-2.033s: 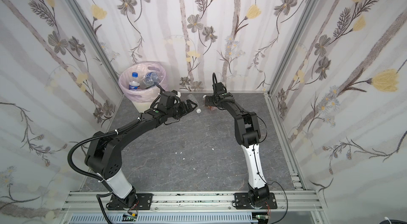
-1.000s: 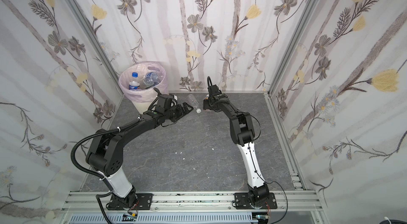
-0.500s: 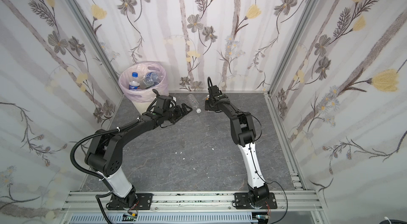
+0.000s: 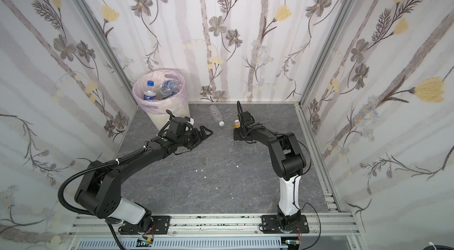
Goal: Throw the plastic bottles in the bin
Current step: 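Lift the tea bottle with the right gripper toward the left gripper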
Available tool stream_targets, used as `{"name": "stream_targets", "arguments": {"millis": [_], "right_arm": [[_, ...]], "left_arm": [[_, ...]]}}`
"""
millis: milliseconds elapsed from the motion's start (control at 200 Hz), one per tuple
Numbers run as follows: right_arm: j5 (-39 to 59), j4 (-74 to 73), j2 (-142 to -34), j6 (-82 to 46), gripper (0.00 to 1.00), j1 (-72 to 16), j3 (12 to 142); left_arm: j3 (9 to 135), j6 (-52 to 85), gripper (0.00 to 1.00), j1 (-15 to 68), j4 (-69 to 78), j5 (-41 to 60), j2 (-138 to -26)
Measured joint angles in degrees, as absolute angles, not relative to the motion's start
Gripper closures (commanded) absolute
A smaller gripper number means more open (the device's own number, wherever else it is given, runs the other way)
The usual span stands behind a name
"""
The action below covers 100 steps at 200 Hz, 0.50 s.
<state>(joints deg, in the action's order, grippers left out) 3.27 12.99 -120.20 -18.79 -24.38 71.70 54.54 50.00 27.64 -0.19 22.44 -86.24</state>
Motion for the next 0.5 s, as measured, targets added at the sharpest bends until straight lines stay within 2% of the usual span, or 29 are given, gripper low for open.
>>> {"name": "stream_targets", "arguments": {"millis": [215,500], "right_arm": [[4.8,9.1,-111.5,-19.4,0.48,-30.3,59.9],[8.3,9.5,-103.1,-22.6,0.48,-37.7,56.4]], "left_arm": [[51.6,51.0,0.00,27.6,0.1,22.4,-83.4],[50.9,53.8,0.00,26.9,2.4,25.6,-86.5]]}}
